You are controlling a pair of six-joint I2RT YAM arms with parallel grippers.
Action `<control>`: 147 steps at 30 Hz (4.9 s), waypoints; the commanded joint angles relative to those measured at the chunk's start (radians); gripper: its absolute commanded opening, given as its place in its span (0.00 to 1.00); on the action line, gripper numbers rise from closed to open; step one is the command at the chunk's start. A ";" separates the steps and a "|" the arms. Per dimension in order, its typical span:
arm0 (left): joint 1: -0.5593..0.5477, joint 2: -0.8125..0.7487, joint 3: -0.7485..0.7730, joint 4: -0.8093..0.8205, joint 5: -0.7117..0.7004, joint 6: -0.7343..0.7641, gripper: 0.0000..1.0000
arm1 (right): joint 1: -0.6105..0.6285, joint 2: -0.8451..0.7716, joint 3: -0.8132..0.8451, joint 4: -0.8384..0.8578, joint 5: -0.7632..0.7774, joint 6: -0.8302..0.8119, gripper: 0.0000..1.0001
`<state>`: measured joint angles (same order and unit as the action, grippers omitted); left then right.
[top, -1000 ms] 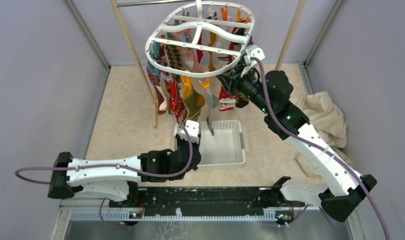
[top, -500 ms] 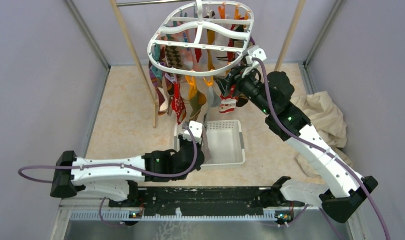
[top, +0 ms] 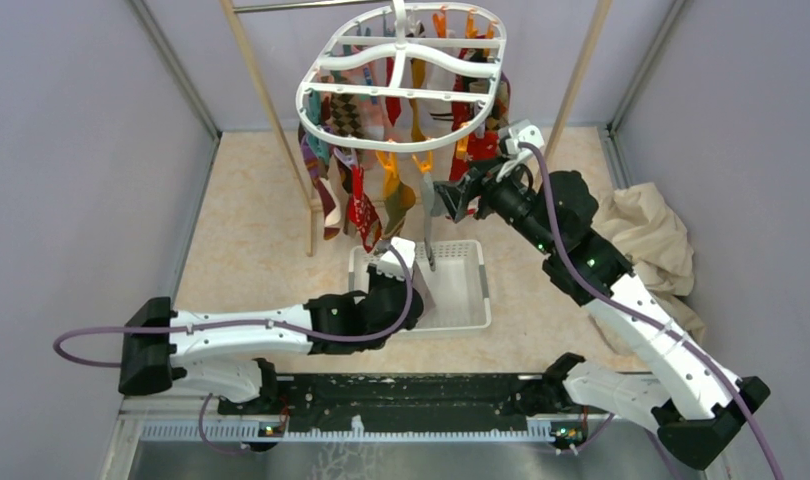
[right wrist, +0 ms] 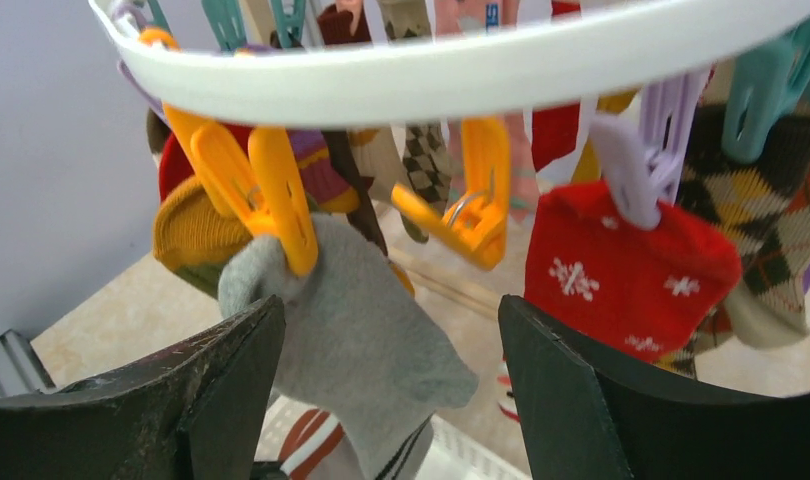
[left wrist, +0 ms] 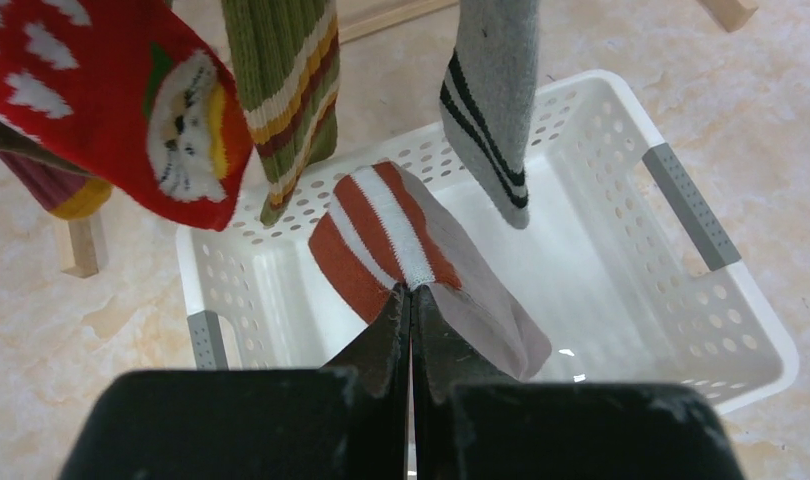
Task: Remove the socks clipped to the hanger
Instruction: Place the sock in the bin, then remove the sock from the hanger.
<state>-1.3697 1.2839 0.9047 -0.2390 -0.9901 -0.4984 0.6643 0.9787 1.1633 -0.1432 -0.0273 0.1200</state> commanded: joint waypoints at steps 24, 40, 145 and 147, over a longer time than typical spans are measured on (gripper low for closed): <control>0.038 0.064 0.015 -0.217 0.093 -0.250 0.77 | -0.004 -0.177 -0.187 -0.059 0.089 0.060 0.83; 0.036 -0.127 -0.035 -0.280 0.034 -0.285 0.72 | 0.001 -0.224 -0.175 -0.146 -0.055 0.111 0.61; 0.051 -0.261 0.167 -0.074 0.095 0.037 0.95 | 0.403 0.315 -0.375 0.364 0.512 0.315 0.00; 0.052 -0.241 0.193 -0.040 0.087 0.063 0.95 | 0.407 0.322 -0.376 0.358 0.521 0.322 0.00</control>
<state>-1.3212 1.0084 1.0401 -0.3916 -0.9112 -0.5243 1.0580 1.3029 0.7837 0.2127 0.4625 0.4351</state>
